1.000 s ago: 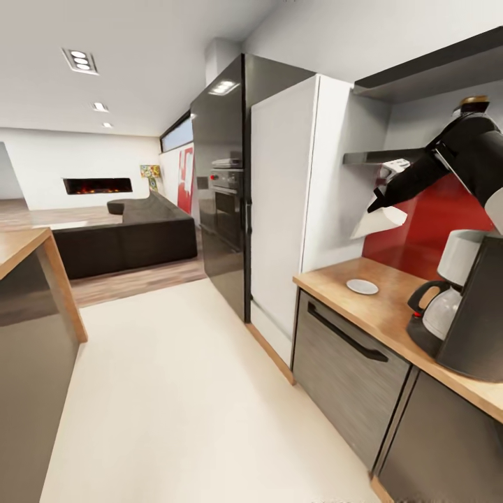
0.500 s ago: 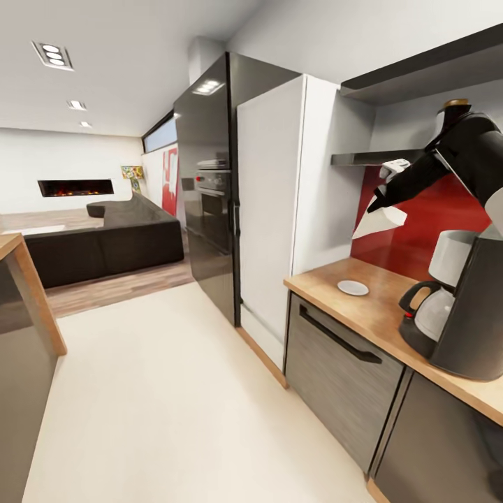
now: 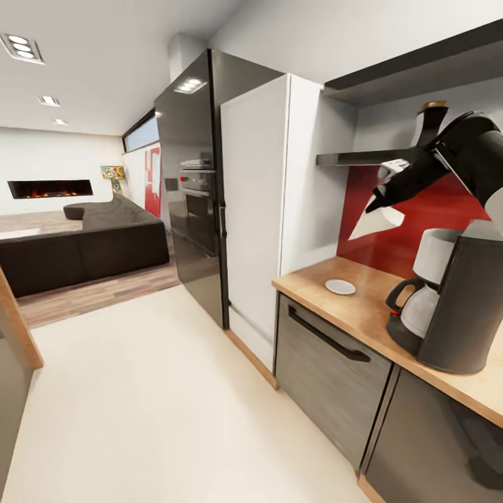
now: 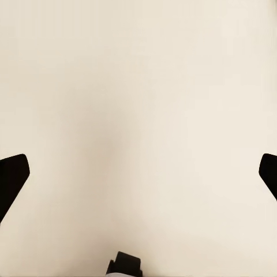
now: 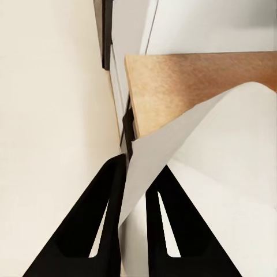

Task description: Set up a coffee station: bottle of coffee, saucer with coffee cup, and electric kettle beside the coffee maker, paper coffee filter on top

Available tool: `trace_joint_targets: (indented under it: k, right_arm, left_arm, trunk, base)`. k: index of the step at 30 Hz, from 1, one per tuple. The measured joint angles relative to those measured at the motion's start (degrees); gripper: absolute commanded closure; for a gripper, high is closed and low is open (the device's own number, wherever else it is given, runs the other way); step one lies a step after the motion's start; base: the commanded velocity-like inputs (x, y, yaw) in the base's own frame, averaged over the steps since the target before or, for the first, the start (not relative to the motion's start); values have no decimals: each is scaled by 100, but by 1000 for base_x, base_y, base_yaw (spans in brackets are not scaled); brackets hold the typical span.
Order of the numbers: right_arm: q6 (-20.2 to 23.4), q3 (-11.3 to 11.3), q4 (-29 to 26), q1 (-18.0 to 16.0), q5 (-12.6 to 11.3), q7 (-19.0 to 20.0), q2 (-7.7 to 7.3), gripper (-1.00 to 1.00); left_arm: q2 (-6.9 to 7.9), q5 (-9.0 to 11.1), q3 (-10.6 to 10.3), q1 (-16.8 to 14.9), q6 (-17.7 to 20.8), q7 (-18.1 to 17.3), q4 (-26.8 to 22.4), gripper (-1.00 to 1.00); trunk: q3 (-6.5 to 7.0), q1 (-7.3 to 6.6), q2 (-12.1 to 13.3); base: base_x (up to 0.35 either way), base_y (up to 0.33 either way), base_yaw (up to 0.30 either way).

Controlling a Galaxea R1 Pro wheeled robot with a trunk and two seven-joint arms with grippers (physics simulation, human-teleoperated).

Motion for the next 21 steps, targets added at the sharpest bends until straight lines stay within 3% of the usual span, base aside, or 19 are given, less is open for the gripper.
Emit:
trace_joint_targets:
  k: [7,21]
  right_arm:
    - [-6,2,-8,0,1,187,0,100]
    - [-6,6,-9,0,1,210,0,100]
  left_arm:
    - [0,1,-1,-1,-1,0,1,-100]
    - [0,0,0,-1,0,0,1,-100]
  trunk:
    - [0,2,0]
    - [0,1,0]
  base:
    - [37,22,-42]
    - [14,13,-205]
